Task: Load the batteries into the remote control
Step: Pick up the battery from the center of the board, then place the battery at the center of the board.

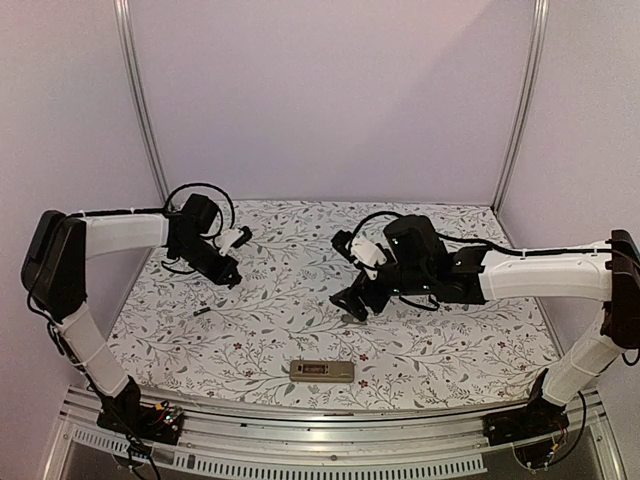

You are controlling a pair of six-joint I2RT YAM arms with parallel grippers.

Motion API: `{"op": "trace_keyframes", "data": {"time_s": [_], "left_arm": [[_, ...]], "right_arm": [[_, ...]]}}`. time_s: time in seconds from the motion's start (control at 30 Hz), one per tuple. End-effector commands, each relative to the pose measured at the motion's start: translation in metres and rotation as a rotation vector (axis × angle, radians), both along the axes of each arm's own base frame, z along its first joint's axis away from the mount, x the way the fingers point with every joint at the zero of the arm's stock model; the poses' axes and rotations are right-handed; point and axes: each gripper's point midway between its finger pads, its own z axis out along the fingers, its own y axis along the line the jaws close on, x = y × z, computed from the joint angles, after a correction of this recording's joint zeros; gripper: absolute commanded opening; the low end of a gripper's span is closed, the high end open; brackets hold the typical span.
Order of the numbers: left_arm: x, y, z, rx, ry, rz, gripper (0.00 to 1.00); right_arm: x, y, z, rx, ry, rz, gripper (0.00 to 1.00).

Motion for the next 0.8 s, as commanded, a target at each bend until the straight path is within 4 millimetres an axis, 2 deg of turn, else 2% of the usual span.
{"op": "trace_keyframes", "data": {"time_s": [0.0, 0.07, 0.2, 0.27, 0.3, 0.4, 0.5, 0.57, 0.7, 0.77], "left_arm": [[0.0, -0.035, 0.056, -0.194, -0.003, 0.039, 0.0], [0.006, -0.046, 0.094, -0.305, -0.083, 0.049, 0.0], [0.006, -0.073, 0.197, -0.603, -0.374, 0.011, 0.0], [-0.004, -0.088, 0.24, -0.729, -0.483, -0.023, 0.0], [-0.012, -0.102, 0.261, -0.787, -0.523, -0.063, 0.0], [-0.035, -0.13, 0.304, -0.921, -0.596, -0.148, 0.0], [-0.063, -0.149, 0.331, -1.015, -0.64, -0.267, 0.0], [-0.077, -0.158, 0.339, -1.04, -0.647, -0.341, 0.0], [-0.108, -0.171, 0.344, -1.026, -0.733, -0.513, 0.0], [-0.122, -0.176, 0.344, -1.026, -0.768, -0.59, 0.0]], "right_arm": [[0.005, -0.001, 0.004, 0.019, -0.009, -0.034, 0.98], [0.009, -0.002, 0.015, 0.059, -0.016, -0.048, 0.98], [0.017, 0.01, 0.072, 0.271, -0.031, -0.031, 0.98], [0.018, 0.02, 0.105, 0.412, -0.035, -0.011, 0.96], [0.016, 0.025, 0.12, 0.488, -0.026, 0.004, 0.95], [0.018, 0.034, 0.165, 0.696, -0.051, 0.025, 0.91], [0.009, 0.04, 0.203, 0.859, -0.087, 0.084, 0.87], [-0.003, 0.046, 0.216, 0.892, -0.149, 0.125, 0.86], [-0.029, 0.059, 0.224, 0.868, -0.277, 0.214, 0.83], [-0.036, 0.064, 0.22, 0.85, -0.293, 0.245, 0.79]]}}
